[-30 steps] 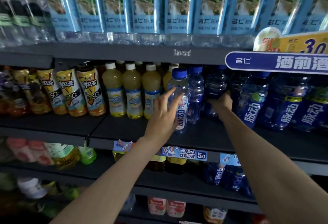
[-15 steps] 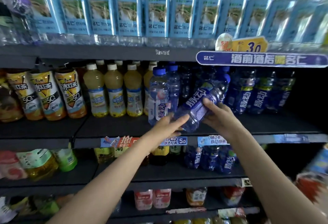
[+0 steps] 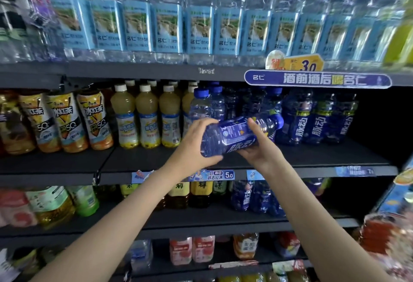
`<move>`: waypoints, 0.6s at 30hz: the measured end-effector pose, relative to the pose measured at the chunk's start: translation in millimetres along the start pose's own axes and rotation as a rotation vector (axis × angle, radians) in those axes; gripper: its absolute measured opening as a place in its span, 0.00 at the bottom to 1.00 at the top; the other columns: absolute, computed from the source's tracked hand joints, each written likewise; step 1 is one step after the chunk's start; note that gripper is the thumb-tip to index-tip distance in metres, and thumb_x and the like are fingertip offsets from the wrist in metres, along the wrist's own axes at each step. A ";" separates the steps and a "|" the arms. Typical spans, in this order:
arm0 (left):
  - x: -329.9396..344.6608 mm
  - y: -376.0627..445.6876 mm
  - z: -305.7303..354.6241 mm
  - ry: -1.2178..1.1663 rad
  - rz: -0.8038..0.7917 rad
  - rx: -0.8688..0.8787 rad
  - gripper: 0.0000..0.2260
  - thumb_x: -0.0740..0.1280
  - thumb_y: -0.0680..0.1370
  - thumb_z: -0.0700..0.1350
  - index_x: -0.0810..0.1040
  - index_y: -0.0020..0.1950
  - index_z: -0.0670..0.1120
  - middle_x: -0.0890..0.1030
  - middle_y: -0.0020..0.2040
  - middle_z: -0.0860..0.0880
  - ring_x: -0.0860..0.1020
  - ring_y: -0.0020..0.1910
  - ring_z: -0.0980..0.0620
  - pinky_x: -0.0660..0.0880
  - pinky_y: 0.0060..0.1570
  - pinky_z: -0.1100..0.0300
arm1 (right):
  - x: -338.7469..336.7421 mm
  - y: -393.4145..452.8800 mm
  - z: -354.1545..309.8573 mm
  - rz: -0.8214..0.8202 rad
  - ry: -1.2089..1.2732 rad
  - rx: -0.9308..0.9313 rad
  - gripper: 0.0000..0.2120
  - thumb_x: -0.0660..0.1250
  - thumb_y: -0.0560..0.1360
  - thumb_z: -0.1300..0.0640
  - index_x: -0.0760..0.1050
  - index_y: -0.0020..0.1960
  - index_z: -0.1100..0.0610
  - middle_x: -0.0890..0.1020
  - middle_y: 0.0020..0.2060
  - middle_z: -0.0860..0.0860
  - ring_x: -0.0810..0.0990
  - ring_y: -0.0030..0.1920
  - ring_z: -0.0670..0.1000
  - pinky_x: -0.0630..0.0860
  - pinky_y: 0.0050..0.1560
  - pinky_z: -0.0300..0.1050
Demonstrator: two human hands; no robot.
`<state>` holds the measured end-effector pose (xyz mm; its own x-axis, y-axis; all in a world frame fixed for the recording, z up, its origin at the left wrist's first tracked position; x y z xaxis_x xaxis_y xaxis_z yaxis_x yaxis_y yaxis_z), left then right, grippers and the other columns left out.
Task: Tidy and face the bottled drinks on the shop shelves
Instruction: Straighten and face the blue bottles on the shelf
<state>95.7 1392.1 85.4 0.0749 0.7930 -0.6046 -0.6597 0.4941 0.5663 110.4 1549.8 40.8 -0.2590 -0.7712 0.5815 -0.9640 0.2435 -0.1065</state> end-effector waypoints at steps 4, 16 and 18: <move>19.8 -14.5 -29.0 -0.805 -0.146 -0.553 0.17 0.69 0.74 0.47 0.72 0.61 0.47 0.78 0.58 0.50 0.80 0.52 0.54 0.78 0.51 0.58 | 11.7 -2.2 -15.2 -0.110 -0.074 -0.147 0.28 0.73 0.65 0.55 0.71 0.63 0.60 0.82 0.52 0.56 0.82 0.50 0.54 0.78 0.56 0.51; -14.1 -7.1 10.0 0.287 0.193 0.283 0.35 0.79 0.63 0.45 0.65 0.64 0.47 0.72 0.62 0.45 0.67 0.61 0.52 0.65 0.63 0.57 | 9.0 -7.5 5.7 -0.093 -0.064 0.020 0.15 0.64 0.76 0.48 0.76 0.53 0.59 0.85 0.43 0.54 0.82 0.47 0.52 0.80 0.45 0.46; -9.5 -8.6 7.4 0.288 0.191 0.270 0.35 0.79 0.62 0.44 0.64 0.63 0.48 0.71 0.61 0.45 0.66 0.61 0.53 0.64 0.64 0.59 | 7.1 -8.5 2.9 -0.074 -0.080 0.010 0.17 0.67 0.74 0.49 0.76 0.56 0.61 0.85 0.44 0.54 0.82 0.47 0.52 0.80 0.43 0.46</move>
<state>106.2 1383.0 90.5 -0.2660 0.7662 -0.5850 -0.4197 0.4543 0.7858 116.6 1540.5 43.4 -0.1909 -0.8316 0.5216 -0.9811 0.1787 -0.0741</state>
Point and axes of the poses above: each hand's wrist, its own y-axis towards the middle knuckle, its own x-axis out of the palm, z = x × y, the point moved 8 cm from there along y, towards the middle knuckle
